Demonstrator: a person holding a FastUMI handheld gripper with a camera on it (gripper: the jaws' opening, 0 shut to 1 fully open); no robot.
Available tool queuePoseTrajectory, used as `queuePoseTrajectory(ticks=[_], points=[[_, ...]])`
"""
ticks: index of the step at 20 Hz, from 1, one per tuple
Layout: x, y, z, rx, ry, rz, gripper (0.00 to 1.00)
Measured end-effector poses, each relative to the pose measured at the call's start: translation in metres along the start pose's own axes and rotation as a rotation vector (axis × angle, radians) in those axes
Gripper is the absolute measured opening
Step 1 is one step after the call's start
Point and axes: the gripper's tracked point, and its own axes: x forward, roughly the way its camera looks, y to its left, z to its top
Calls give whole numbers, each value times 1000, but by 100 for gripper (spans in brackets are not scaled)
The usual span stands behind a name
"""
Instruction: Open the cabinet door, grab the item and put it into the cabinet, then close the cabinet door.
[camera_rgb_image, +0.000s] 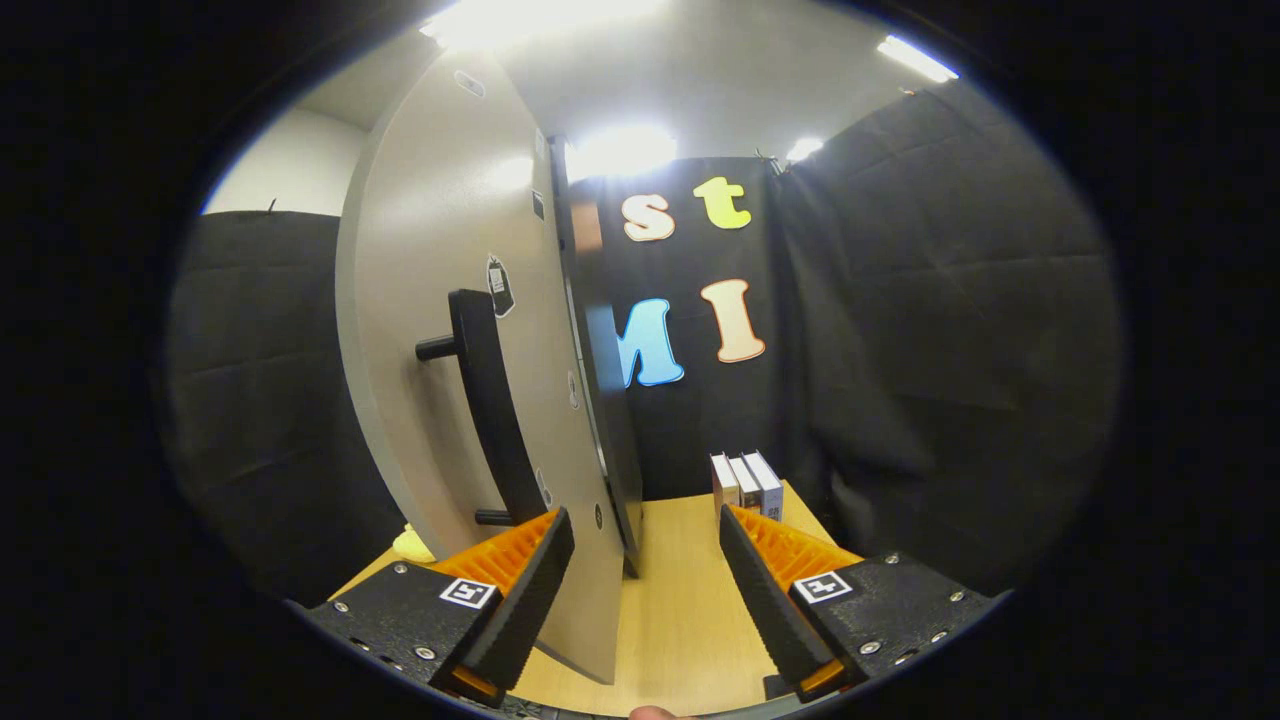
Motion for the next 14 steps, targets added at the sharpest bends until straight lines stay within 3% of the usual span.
queuePoseTrajectory(ticks=[14], points=[[18, 125, -26, 21, 1, 74, 92]])
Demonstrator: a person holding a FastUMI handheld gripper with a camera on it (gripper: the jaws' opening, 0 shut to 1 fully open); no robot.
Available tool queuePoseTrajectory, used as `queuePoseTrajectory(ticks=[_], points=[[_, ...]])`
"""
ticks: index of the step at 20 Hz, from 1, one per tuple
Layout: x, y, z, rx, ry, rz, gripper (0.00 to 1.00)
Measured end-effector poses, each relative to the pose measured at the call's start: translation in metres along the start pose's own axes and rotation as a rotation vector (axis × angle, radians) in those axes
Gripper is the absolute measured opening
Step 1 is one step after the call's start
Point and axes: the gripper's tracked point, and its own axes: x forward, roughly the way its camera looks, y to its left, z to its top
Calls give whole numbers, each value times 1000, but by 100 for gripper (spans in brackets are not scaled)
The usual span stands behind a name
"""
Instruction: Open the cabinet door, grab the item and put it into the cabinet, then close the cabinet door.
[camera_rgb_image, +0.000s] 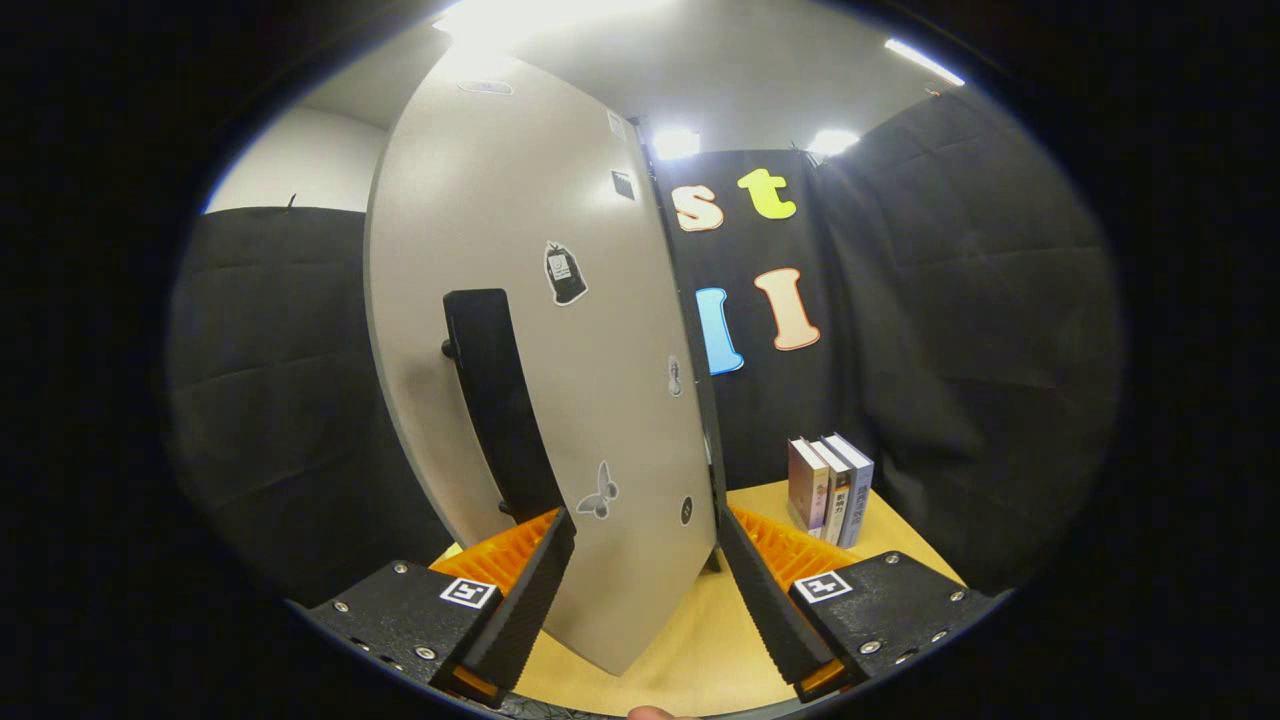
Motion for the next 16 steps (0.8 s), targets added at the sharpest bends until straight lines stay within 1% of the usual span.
queuePoseTrajectory(ticks=[4, 7, 13, 16], points=[[21, 35, -7, 58, 4, 17, 92], [35, 58, -6, 87, -14, 14, 93], [55, 90, -5, 74, -55, -8, 93], [55, 99, -3, 63, -66, -22, 93]])
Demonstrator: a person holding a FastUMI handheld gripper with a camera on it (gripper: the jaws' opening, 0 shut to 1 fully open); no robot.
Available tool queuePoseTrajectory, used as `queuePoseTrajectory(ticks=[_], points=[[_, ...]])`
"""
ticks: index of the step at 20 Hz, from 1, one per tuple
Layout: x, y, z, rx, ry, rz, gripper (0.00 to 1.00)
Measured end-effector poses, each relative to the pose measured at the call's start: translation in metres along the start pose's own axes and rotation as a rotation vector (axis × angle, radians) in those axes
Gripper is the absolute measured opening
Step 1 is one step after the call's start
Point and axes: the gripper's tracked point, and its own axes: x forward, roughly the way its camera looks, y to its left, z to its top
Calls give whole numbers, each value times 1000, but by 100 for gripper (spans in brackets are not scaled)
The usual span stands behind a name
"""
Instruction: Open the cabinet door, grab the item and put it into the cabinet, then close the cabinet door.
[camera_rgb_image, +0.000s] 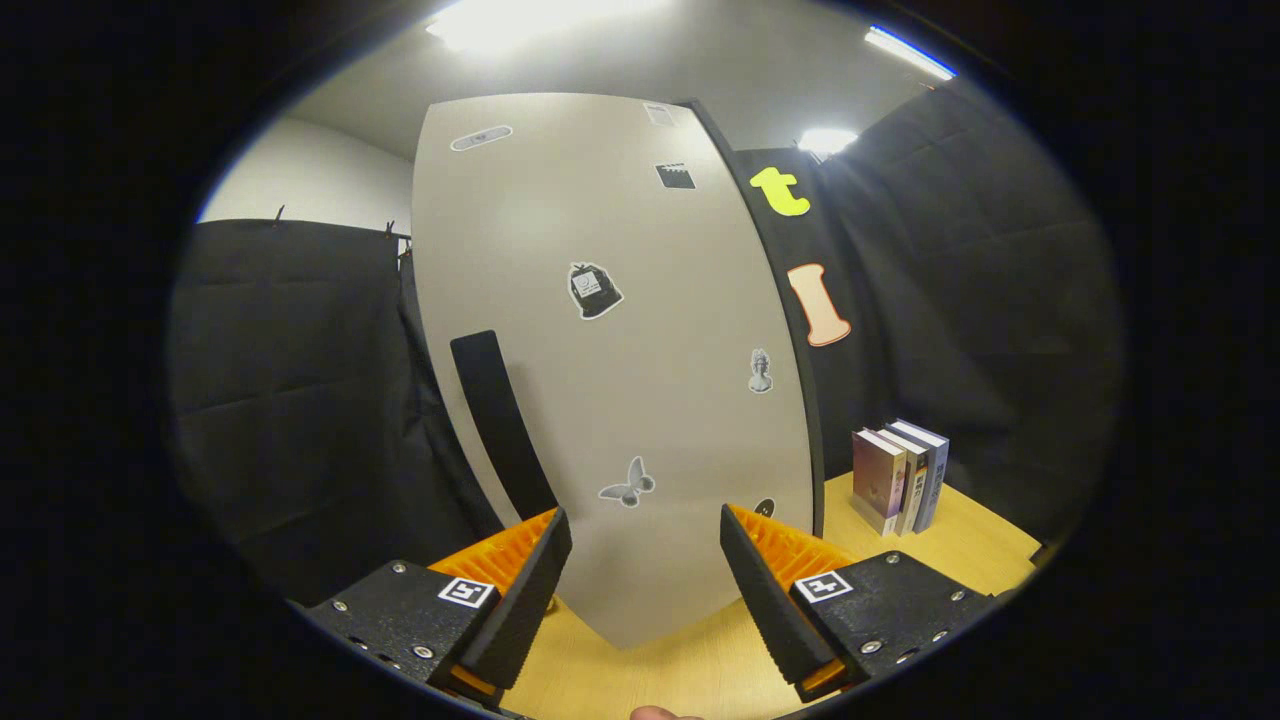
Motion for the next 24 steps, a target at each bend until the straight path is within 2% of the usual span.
queuePoseTrajectory(ticks=[6, 11, 24], points=[[-7, 14, 1, -49, -9, -27, 93], [-8, 8, -2, -39, -13, -55, 93], [-4, 9, -4, -72, -25, -36, 94]])
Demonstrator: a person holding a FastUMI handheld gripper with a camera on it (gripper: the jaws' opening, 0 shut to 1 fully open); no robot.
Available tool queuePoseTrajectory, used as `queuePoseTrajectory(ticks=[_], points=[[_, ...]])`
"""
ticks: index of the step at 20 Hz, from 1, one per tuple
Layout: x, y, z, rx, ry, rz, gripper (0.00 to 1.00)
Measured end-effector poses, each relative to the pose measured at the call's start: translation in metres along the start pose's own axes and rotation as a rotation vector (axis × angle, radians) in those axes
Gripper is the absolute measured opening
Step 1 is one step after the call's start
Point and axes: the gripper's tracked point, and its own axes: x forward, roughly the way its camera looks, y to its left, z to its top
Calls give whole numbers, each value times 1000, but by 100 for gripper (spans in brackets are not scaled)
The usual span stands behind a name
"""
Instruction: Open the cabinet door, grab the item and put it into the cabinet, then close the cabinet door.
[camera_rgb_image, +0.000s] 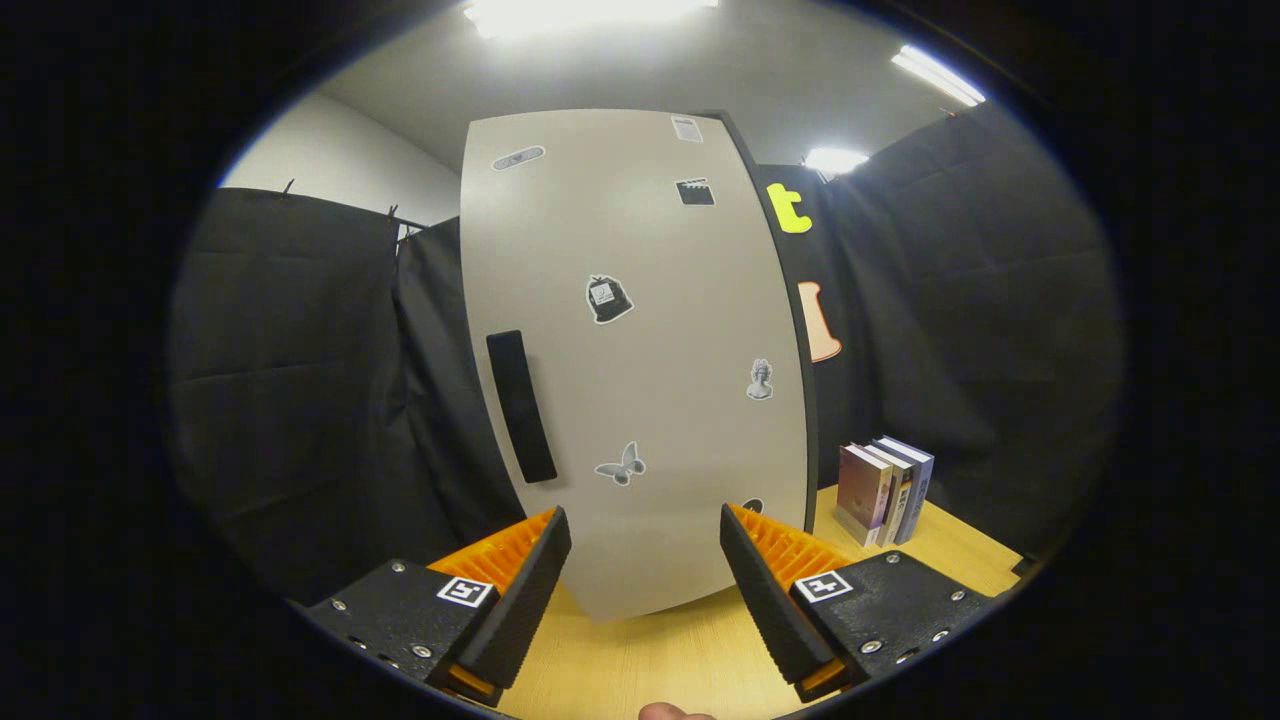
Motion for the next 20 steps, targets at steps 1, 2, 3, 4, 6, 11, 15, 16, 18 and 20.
queuePoseTrajectory(ticks=[1, 2, 3, 4, 6, 11, 15, 16, 18, 20], points=[[-1, 1, 0, -5, -2, 2, 94], [-1, 2, -1, -11, -1, 0, 94], [-1, 3, -2, -14, 2, 0, 93], [0, 4, -2, -12, 3, 0, 94], [1, 2, -3, -6, 4, 0, 94], [1, 0, -5, 6, 4, 5, 94], [1, 2, -5, -4, 6, 7, 94], [1, 4, -5, -8, 6, 8, 94], [1, 5, -4, -13, 4, 11, 94], [1, 5, -4, -18, 3, 12, 93]])
